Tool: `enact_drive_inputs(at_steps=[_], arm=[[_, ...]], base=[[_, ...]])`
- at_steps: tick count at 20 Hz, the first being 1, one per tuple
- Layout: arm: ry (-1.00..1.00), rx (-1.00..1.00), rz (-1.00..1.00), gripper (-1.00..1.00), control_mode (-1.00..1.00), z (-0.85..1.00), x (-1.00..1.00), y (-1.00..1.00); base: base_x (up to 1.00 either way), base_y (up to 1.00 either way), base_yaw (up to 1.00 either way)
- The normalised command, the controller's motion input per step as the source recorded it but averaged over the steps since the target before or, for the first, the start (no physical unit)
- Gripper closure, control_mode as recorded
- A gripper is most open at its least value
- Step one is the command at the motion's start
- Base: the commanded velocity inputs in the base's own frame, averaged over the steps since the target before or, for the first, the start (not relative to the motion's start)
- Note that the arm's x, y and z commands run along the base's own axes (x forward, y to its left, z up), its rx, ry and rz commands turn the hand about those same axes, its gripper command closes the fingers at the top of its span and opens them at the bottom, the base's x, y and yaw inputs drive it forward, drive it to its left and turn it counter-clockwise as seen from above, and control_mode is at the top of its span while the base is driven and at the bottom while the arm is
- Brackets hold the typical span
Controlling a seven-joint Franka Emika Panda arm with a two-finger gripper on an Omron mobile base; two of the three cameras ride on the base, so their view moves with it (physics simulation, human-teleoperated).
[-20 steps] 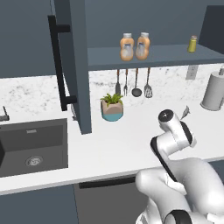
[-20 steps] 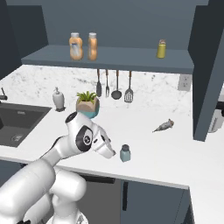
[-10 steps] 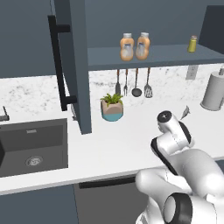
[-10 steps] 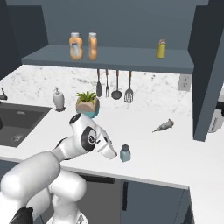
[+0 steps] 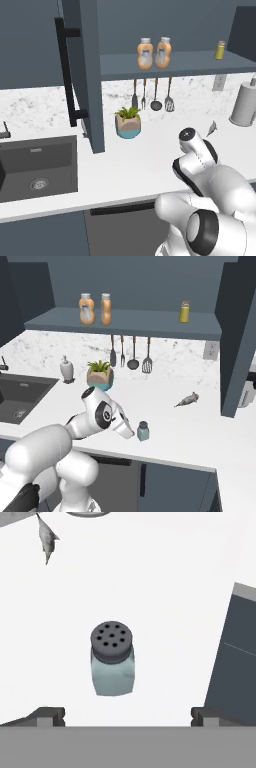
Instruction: Put the shaker and condiment bottle from the counter next to their counterparts in the cabinet.
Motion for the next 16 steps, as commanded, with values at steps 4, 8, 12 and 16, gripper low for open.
enact_drive_inputs(at_steps=[4, 8, 12, 16], arm=[[0.0, 0.0, 0.0, -1.0, -1.0, -0.13, 0.0, 0.0], [0.0, 0.0, 0.0, -1.0, -1.0, -0.2, 0.0, 0.0], [0.0, 0.0, 0.0, -1.0, -1.0, -0.22, 0.09, -0.03], [0.0, 0.0, 0.0, -1.0, -1.0, -0.14, 0.23, -0.01]], base=[[0.0, 0.0, 0.0], [0.0, 0.0, 0.0], [0.0, 0.0, 0.0], [0.0, 0.0, 0.0]])
